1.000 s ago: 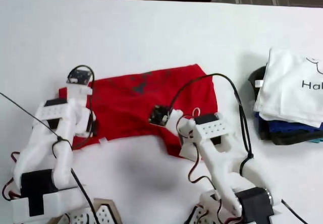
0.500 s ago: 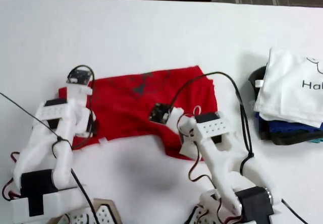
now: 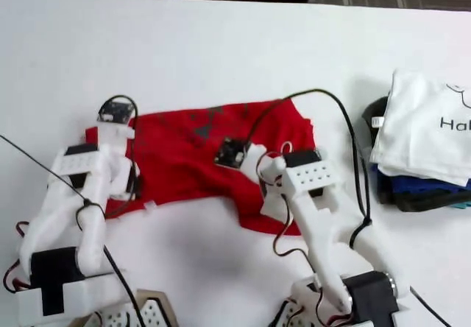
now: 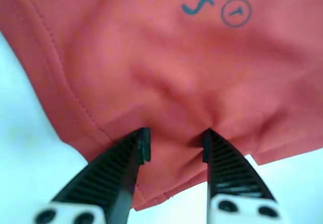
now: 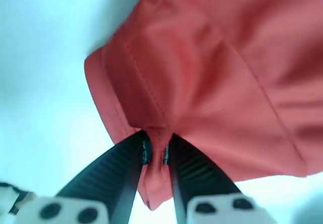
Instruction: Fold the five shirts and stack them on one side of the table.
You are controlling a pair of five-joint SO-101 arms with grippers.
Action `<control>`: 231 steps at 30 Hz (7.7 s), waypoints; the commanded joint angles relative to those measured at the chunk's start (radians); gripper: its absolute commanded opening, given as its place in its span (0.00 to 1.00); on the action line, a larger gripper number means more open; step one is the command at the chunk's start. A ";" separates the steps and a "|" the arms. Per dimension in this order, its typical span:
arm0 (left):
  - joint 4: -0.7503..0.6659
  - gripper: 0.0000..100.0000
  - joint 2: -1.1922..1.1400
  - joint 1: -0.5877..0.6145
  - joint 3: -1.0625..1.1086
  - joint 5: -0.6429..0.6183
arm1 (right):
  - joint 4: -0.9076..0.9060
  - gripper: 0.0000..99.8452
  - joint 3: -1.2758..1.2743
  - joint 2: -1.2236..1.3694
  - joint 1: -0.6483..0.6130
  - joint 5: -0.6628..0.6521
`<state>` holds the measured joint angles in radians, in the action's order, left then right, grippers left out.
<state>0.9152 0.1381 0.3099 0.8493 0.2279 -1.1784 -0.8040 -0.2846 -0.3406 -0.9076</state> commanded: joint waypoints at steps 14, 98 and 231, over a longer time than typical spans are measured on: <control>-0.029 0.19 0.005 -0.006 0.004 0.009 | -0.104 0.05 -0.005 -0.018 0.007 -0.034; -0.100 0.19 0.063 0.135 0.041 0.178 | 0.166 0.12 -0.213 0.051 0.062 -0.224; -0.109 0.19 0.063 0.135 0.042 0.170 | -0.337 0.03 1.131 0.588 0.076 0.144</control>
<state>0.8232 0.2056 0.4404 0.9060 0.4104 -1.4592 0.2885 0.3675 -0.2762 -0.7695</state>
